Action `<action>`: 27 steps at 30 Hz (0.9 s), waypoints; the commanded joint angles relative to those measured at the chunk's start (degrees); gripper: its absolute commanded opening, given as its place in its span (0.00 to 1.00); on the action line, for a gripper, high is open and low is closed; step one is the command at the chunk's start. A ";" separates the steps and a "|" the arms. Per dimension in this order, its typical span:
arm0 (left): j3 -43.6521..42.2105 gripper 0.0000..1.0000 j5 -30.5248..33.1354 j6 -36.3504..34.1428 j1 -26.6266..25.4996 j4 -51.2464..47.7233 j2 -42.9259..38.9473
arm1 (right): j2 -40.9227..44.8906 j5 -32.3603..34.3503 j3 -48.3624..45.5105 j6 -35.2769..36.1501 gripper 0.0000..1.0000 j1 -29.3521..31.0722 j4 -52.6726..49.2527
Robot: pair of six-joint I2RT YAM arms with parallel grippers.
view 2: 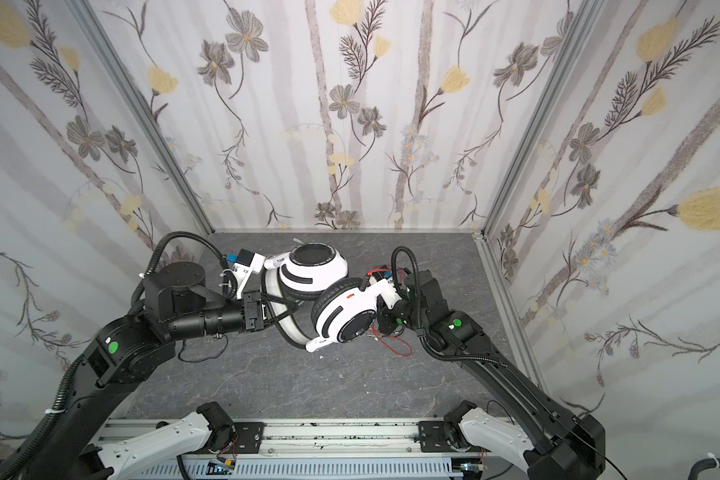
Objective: Wrap the headphones
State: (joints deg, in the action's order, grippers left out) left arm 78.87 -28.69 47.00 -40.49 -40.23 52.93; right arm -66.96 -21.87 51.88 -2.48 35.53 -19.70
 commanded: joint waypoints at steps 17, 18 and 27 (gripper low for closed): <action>-6.64 0.00 -3.09 22.60 5.81 37.38 9.13 | 10.25 -2.48 -3.51 -8.65 0.00 11.01 0.26; -6.41 0.00 -2.98 22.69 6.23 36.57 9.49 | 10.40 -1.12 -3.14 -8.36 0.00 11.56 -0.75; -6.73 0.00 1.99 22.07 10.66 30.17 11.58 | 10.08 12.02 2.44 -8.05 0.00 24.61 -10.27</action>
State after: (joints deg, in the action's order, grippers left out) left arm 71.61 -29.26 68.34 -30.55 -10.44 64.45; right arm -56.47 -16.05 52.69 -10.83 57.65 -26.24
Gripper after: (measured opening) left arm 0.070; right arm 0.053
